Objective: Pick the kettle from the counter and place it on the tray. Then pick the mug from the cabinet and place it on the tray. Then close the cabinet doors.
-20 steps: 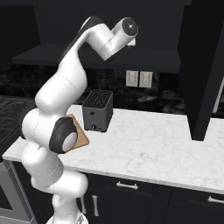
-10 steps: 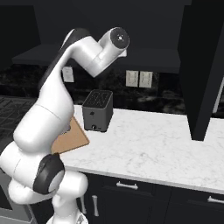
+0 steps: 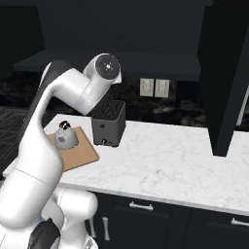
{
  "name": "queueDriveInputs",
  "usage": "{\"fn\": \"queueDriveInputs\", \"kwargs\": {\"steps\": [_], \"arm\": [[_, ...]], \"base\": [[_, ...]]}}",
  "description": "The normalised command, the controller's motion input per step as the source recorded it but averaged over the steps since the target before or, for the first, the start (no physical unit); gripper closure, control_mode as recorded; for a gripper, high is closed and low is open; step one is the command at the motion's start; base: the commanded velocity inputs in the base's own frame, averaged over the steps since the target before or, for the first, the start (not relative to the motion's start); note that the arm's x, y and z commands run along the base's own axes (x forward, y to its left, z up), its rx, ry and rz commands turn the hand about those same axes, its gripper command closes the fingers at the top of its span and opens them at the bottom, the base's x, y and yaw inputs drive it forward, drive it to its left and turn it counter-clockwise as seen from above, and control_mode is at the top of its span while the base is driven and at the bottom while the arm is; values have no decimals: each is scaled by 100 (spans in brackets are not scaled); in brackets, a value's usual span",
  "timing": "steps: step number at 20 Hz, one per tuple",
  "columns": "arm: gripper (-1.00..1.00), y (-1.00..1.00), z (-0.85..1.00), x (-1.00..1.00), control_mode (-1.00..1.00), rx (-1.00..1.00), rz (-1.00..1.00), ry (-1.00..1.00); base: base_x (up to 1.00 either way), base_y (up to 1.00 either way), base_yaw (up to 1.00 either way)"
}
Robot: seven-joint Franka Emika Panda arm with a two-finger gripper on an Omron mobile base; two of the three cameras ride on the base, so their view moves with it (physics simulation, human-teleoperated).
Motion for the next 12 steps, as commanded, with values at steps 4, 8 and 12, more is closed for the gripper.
{"fn": "queueDriveInputs", "kwargs": {"steps": [4,8,12], "arm": [[100,35,-50,-58,-100,0,12,0],[100,35,-60,-33,-100,-1,9,0],[100,27,-60,0,-100,-1,0,0]], "base": [[0,0,0],[0,0,0],[0,0,0]]}}
